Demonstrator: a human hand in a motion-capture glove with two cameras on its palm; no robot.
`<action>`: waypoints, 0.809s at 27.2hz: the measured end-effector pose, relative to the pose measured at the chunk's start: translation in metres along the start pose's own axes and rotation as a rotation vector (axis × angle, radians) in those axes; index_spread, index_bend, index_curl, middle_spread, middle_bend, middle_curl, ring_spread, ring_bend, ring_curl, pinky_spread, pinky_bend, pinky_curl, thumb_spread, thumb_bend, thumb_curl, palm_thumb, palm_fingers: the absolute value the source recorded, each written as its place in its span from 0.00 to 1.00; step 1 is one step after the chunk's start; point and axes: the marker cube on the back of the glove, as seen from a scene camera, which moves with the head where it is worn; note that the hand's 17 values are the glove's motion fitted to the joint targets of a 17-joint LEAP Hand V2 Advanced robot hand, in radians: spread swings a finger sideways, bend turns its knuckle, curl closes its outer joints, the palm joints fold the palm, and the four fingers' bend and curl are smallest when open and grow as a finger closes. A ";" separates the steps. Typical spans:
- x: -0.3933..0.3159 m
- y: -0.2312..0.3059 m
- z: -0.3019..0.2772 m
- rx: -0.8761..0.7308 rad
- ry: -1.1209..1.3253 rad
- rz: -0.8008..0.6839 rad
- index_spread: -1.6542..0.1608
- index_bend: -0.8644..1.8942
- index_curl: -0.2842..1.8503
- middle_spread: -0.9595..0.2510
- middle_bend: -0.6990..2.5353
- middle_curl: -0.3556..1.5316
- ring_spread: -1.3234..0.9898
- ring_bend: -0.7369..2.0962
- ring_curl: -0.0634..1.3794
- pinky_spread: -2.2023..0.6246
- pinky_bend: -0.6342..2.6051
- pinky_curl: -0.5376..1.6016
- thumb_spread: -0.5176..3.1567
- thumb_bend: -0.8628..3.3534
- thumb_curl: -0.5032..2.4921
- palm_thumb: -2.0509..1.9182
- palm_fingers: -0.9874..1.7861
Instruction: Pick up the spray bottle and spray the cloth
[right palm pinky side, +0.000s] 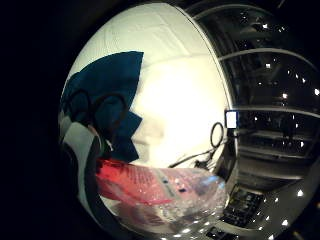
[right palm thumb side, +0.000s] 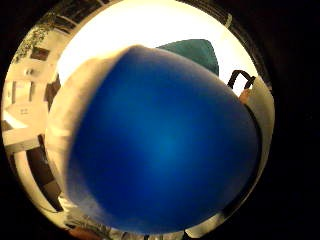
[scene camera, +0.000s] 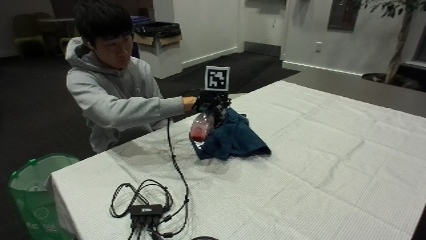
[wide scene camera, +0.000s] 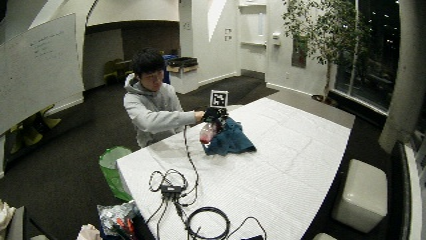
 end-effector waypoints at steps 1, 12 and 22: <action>0.002 0.000 -0.002 0.006 -0.003 -0.024 0.79 0.45 0.38 0.67 0.40 0.45 0.48 0.47 0.35 0.68 0.31 0.43 0.14 0.20 0.41 0.77 0.86; 0.013 0.003 -0.035 0.050 0.069 -0.004 0.79 0.45 0.38 0.67 0.40 0.45 0.48 0.47 0.35 0.68 0.30 0.43 0.14 0.20 0.41 0.77 0.86; -0.025 -0.010 -0.045 0.042 0.021 0.010 0.79 0.45 0.39 0.67 0.40 0.45 0.48 0.47 0.35 0.68 0.30 0.43 0.14 0.20 0.41 0.77 0.86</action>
